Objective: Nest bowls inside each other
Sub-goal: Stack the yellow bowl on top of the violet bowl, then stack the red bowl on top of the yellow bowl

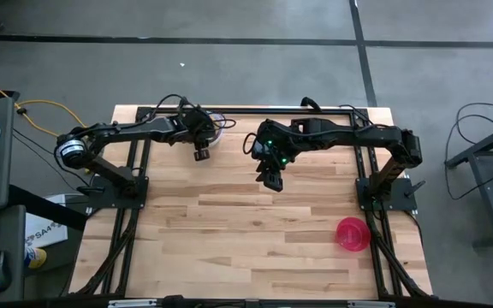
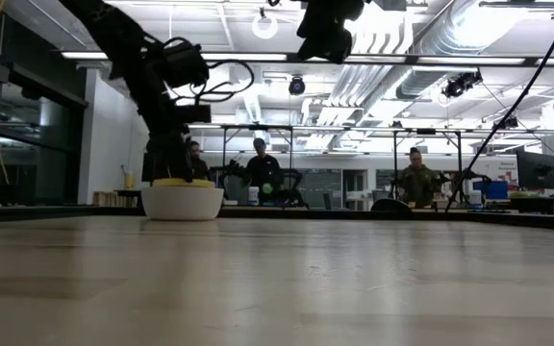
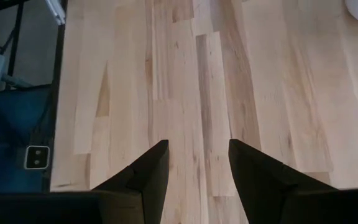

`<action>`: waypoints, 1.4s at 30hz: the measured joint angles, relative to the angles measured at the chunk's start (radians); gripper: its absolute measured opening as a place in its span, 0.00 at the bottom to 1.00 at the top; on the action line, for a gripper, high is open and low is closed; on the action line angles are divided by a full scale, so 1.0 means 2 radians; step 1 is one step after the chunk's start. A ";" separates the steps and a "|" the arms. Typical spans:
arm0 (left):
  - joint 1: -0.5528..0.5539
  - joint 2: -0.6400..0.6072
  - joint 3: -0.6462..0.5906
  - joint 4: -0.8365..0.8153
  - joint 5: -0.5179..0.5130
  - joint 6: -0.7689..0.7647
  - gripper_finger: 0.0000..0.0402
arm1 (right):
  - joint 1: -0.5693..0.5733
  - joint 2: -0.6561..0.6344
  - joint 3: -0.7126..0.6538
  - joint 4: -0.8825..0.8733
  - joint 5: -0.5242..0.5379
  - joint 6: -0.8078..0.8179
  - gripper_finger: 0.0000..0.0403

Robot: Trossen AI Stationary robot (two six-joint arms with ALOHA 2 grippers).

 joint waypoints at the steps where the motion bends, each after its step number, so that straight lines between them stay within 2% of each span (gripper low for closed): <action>1: 0.000 0.000 0.009 -0.008 0.000 0.000 0.31 | 0.000 0.000 0.000 0.000 0.006 0.000 0.40; 6: -0.001 0.000 0.043 -0.041 0.003 -0.002 0.31 | 0.000 0.000 0.000 -0.017 0.035 0.001 0.40; 13: -0.018 0.000 0.048 -0.061 0.022 -0.027 0.31 | 0.004 0.000 0.000 -0.061 0.052 0.034 0.40; 18: -0.075 -0.009 0.049 -0.065 0.027 -0.035 0.31 | 0.031 0.000 -0.004 -0.132 0.124 0.091 0.40; 21: -0.118 -0.018 0.049 -0.054 0.026 -0.044 0.31 | 0.055 0.000 -0.031 -0.137 0.144 0.145 0.40; 31: -0.238 -0.027 0.049 -0.038 0.024 -0.066 0.31 | 0.145 0.001 -0.132 -0.166 0.160 0.381 0.40; 38: -0.287 -0.027 0.049 -0.032 0.010 -0.074 0.31 | 0.208 0.000 -0.145 -0.188 0.164 0.517 0.40; 42: -0.306 -0.027 0.049 -0.032 0.010 -0.079 0.31 | 0.252 0.000 -0.145 -0.199 0.185 0.608 0.40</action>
